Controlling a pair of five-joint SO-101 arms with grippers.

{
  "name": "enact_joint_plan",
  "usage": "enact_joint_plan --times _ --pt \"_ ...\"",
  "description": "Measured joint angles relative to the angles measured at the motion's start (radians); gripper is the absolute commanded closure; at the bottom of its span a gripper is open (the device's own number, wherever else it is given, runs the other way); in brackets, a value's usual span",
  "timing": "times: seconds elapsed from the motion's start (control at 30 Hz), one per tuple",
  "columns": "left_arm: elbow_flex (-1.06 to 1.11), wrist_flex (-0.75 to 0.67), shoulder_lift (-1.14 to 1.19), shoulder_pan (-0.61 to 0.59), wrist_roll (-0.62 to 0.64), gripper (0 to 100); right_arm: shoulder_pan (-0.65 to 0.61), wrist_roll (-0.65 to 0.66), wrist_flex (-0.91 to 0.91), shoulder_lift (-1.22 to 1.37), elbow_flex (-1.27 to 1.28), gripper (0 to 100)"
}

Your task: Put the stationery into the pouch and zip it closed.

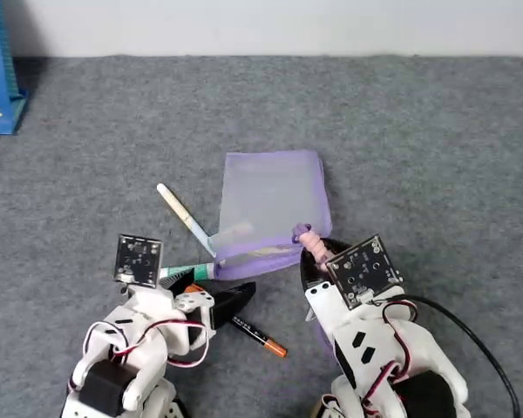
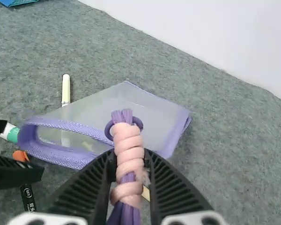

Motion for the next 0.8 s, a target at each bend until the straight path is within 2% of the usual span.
enact_joint_plan --times 0.2,0.57,0.8 --pt "0.0 -0.048 -0.003 -0.098 0.0 64 -0.005 0.0 0.0 0.0 0.0 99.1" --pt "0.005 -0.057 -0.005 -0.115 0.0 64 -0.003 0.0 0.0 0.0 0.0 99.1" --pt "0.14 -0.244 0.003 -0.115 0.0 64 -0.069 0.0 0.003 -0.009 0.0 99.1"
